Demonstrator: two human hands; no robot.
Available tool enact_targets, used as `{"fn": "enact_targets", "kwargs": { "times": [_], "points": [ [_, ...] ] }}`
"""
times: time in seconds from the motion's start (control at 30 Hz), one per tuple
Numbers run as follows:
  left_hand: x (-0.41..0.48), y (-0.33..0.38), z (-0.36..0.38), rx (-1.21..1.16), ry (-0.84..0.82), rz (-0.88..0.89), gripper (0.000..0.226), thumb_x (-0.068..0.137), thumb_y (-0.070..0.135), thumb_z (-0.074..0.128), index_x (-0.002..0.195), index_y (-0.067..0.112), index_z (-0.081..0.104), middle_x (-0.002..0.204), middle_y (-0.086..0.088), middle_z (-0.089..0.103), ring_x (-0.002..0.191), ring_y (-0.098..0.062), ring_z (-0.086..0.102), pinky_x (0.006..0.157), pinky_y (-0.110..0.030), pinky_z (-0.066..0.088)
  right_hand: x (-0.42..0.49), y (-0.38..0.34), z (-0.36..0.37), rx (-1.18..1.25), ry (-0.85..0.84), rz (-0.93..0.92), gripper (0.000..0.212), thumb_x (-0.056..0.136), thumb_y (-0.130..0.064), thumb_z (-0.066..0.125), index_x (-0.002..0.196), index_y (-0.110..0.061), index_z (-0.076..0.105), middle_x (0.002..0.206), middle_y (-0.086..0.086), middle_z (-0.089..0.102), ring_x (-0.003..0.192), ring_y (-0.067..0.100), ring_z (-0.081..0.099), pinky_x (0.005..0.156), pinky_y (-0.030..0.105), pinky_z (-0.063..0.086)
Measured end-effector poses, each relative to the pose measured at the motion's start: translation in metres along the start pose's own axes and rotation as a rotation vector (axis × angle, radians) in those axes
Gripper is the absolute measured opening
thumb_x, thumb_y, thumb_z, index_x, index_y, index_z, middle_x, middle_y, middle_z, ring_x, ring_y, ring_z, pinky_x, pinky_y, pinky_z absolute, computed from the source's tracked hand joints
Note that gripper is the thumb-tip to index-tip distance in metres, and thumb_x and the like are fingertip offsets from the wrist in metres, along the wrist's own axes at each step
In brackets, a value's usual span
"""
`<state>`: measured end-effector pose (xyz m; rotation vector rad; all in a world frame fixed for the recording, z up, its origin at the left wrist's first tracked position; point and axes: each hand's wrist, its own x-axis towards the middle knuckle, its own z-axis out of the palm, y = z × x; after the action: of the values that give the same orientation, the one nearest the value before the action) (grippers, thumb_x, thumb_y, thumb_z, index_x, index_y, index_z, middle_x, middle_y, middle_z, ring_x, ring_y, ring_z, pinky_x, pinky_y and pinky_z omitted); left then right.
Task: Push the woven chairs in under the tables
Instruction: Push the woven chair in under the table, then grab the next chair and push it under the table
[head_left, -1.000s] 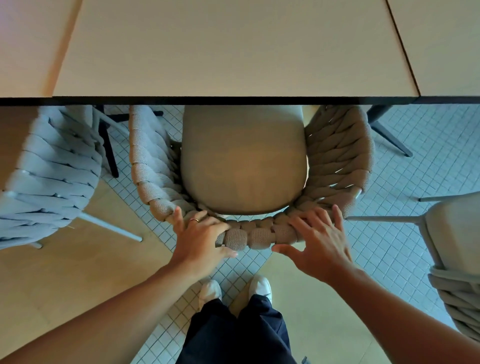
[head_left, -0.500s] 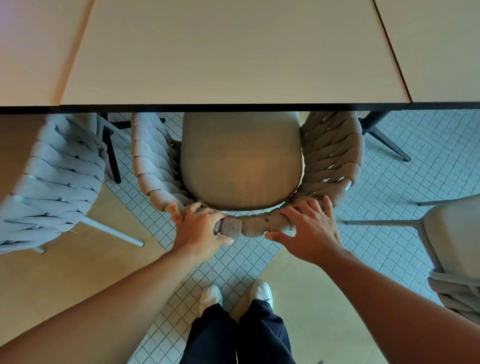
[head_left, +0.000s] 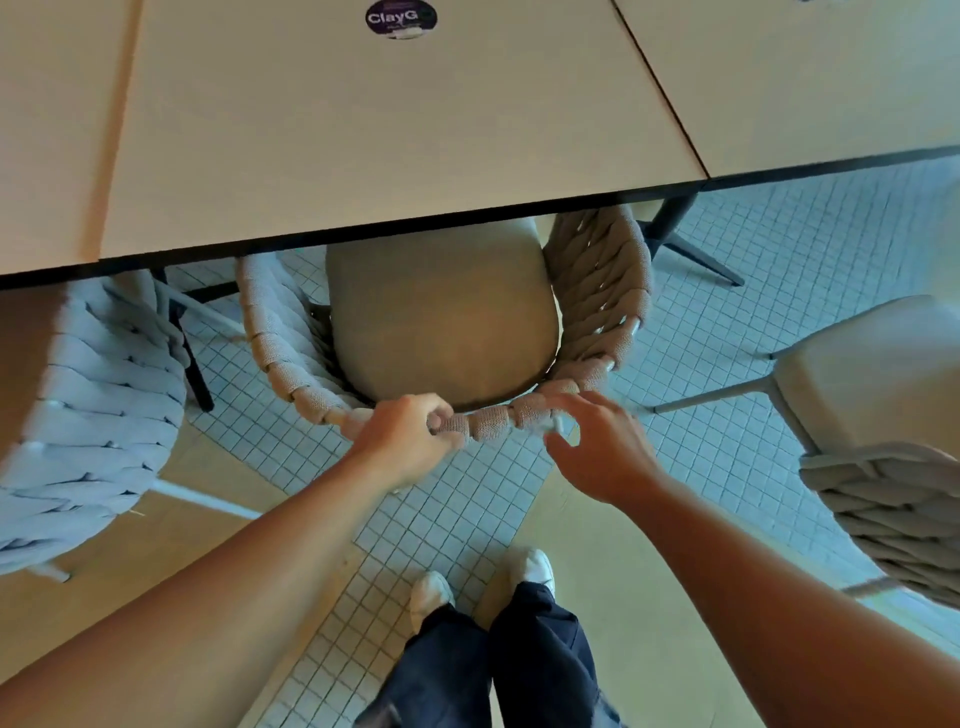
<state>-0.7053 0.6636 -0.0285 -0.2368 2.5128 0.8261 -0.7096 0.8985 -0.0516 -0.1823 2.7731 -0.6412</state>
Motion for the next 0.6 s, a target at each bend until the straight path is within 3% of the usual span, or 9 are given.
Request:
{"fn": "enact_targets", "kwargs": {
  "times": [0.07,0.17,0.3,0.6],
  "points": [
    [-0.007,0.012,0.000,-0.026,-0.013,0.024,0.029,0.084,0.039,0.070,0.110,0.027,0.066,0.099,0.013,0.063,0.086,-0.009,0.060,0.059,-0.018,0.043,-0.012,0.004,-0.005,0.078,-0.035,0.072,0.044,0.090,-0.030,0.063,0.133,-0.025,0.058,0.125,0.004,0.062,0.113,0.024,0.058,0.089,0.031,0.043],
    [-0.022,0.028,0.007,-0.031,-0.049,0.051,0.031,0.084,0.039,0.069,0.113,0.026,0.066,0.099,0.013,0.065,0.092,-0.009,0.062,0.072,-0.022,0.048,-0.037,0.016,-0.016,0.115,-0.081,0.136,0.043,0.092,-0.028,0.063,0.134,-0.023,0.057,0.125,0.005,0.062,0.112,0.021,0.057,0.085,0.025,0.037],
    [-0.043,0.052,0.030,-0.047,-0.095,0.084,0.032,0.086,0.035,0.070,0.115,0.022,0.064,0.099,0.008,0.063,0.088,-0.010,0.061,0.055,-0.017,0.046,-0.073,0.039,-0.030,0.119,-0.096,0.207,0.041,0.094,-0.029,0.062,0.134,-0.025,0.056,0.127,0.005,0.061,0.115,0.022,0.056,0.091,0.032,0.042],
    [-0.096,0.143,0.118,0.007,-0.122,0.168,0.030,0.087,0.033,0.068,0.114,0.019,0.065,0.093,0.010,0.064,0.084,-0.003,0.057,0.064,-0.015,0.041,-0.187,0.145,-0.066,0.170,-0.024,0.278,0.045,0.093,-0.030,0.063,0.136,-0.022,0.055,0.129,0.007,0.061,0.115,0.023,0.057,0.094,0.031,0.044]
  ]
}}
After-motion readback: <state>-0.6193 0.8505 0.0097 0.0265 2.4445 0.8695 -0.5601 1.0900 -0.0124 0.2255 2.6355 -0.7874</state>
